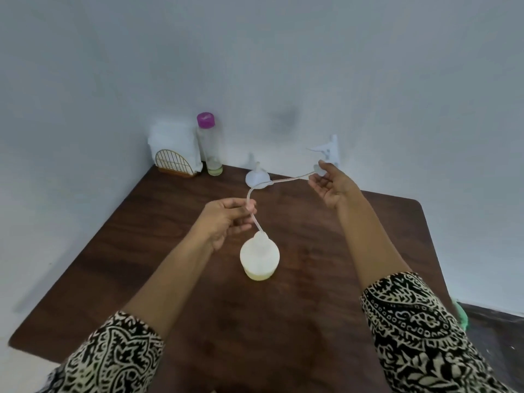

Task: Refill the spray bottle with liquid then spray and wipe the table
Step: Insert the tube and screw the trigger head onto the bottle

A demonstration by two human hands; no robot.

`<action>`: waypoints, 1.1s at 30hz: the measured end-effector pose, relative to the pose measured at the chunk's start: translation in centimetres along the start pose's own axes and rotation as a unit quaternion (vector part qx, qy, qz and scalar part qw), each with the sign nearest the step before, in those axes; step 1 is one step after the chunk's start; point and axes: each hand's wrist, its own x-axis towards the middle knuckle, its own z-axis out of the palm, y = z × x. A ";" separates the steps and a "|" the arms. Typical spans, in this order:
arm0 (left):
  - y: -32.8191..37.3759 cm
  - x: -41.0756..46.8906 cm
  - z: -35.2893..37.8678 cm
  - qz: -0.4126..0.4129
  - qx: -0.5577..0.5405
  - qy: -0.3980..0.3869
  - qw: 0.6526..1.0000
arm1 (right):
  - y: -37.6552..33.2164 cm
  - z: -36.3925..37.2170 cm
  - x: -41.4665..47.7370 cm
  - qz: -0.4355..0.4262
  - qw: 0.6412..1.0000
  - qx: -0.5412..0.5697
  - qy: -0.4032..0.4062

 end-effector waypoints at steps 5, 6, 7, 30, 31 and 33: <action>-0.9 1.5 0.4 0.089 0.112 0.048 0.988 | -0.5 0.6 0.0 -0.061 0.998 0.026 0.003; -1.2 1.6 0.5 0.107 0.135 0.053 0.984 | -0.6 0.5 -0.1 -0.069 0.997 0.031 0.002; -1.5 1.7 0.5 0.123 0.160 0.055 0.978 | -0.6 0.3 -0.1 -0.075 0.996 0.037 0.002; -7.6 0.0 0.4 0.208 0.336 0.077 0.915 | -1.2 -0.4 -7.7 -0.315 0.843 -0.387 -0.202; -7.9 -0.1 0.4 0.202 0.338 0.074 0.916 | -0.9 -0.3 -7.9 -0.316 0.825 -0.417 -0.215; -8.6 0.0 0.2 0.196 0.345 0.074 0.915 | -0.4 -0.2 -7.9 -0.311 0.790 -0.472 -0.236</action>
